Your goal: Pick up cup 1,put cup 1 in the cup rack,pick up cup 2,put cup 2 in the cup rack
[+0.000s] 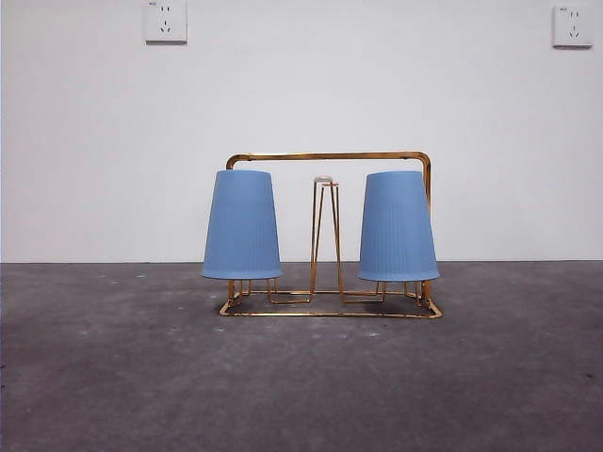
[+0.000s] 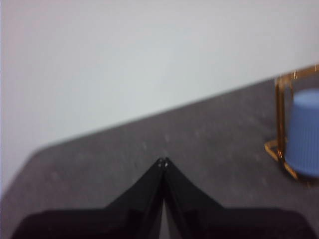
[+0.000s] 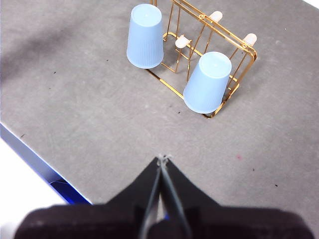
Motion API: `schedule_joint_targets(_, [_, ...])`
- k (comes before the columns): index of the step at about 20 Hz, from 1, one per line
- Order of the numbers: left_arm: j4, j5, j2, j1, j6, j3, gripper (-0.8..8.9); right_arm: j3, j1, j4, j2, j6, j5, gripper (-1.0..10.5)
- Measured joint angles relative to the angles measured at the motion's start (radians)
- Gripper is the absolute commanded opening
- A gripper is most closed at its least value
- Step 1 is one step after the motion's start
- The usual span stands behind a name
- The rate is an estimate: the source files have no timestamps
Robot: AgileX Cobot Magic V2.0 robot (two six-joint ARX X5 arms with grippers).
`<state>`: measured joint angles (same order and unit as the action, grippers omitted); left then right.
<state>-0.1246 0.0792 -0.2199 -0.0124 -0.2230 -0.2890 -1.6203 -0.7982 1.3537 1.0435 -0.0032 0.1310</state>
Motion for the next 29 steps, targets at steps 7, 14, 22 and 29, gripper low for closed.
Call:
schedule_joint_targets(7, [0.001, -0.069, 0.215, 0.0, 0.093, 0.265, -0.03, 0.0, 0.0, 0.0, 0.0, 0.0, 0.0, 0.0])
schedule_joint_targets(14, [-0.047, -0.073, 0.214, -0.001, 0.131, 0.271, -0.03, 0.0, 0.0, 0.0, 0.001, 0.0, 0.0, 0.0])
schedule_joint_targets(22, [-0.047, -0.072, 0.191, -0.001, 0.132, 0.271, -0.03, 0.0, 0.0, 0.0, 0.006, 0.0, 0.0, 0.0])
schedule_joint_targets(29, [-0.047, -0.072, 0.163, -0.001, 0.138, 0.271, -0.03, 0.0, 0.003, 0.0, 0.006, -0.006, 0.003, 0.0])
